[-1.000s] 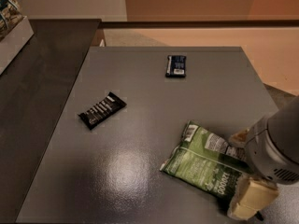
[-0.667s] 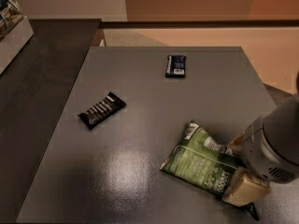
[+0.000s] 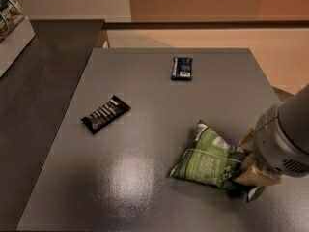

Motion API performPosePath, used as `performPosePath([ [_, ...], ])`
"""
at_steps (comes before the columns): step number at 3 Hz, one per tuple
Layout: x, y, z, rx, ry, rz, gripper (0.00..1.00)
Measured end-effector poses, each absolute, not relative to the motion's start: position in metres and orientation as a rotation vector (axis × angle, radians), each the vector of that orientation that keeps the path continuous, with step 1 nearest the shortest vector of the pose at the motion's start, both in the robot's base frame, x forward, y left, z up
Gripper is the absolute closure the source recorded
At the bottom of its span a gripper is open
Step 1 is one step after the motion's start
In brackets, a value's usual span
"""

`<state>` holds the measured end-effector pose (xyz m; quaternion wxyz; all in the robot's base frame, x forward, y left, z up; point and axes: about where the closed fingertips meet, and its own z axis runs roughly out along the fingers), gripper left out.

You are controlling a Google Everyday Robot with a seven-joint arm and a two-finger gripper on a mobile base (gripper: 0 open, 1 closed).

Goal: Pick green jalapeno chip bag

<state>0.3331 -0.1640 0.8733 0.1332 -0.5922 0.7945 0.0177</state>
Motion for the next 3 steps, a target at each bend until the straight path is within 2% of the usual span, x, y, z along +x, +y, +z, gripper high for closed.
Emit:
performPosePath([
  [1, 0.338, -0.164, 0.889, -1.705, 2.285, 0.029, 1.0],
  [3, 0.361, -0.156, 0.982, -1.712, 2.132, -0.072, 1.0],
])
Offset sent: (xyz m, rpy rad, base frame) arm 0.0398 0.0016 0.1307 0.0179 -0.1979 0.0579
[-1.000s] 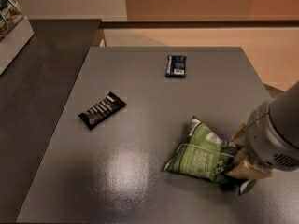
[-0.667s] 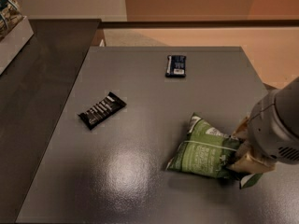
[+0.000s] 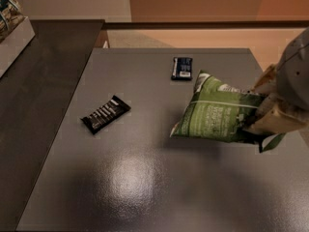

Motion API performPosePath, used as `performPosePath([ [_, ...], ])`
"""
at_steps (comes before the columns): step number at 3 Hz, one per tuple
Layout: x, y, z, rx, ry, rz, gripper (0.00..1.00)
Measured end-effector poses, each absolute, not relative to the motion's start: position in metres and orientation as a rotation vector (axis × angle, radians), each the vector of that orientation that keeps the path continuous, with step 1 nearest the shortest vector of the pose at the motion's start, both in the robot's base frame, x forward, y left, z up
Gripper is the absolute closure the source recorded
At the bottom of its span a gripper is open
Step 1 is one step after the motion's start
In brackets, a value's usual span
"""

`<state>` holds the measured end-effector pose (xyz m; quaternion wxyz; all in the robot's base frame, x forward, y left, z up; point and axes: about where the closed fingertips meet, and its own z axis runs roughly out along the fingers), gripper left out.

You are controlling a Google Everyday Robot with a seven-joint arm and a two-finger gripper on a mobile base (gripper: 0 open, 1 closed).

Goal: Pick green jalapeno chip bag

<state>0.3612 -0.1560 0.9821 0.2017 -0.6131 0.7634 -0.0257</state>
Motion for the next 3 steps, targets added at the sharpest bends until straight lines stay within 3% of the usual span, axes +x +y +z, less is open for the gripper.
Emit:
performPosePath([
  [2, 0.379, -0.136, 1.071, -1.745, 1.969, -0.165, 1.0],
  [3, 0.379, -0.136, 1.071, -1.745, 1.969, -0.166, 1.0],
])
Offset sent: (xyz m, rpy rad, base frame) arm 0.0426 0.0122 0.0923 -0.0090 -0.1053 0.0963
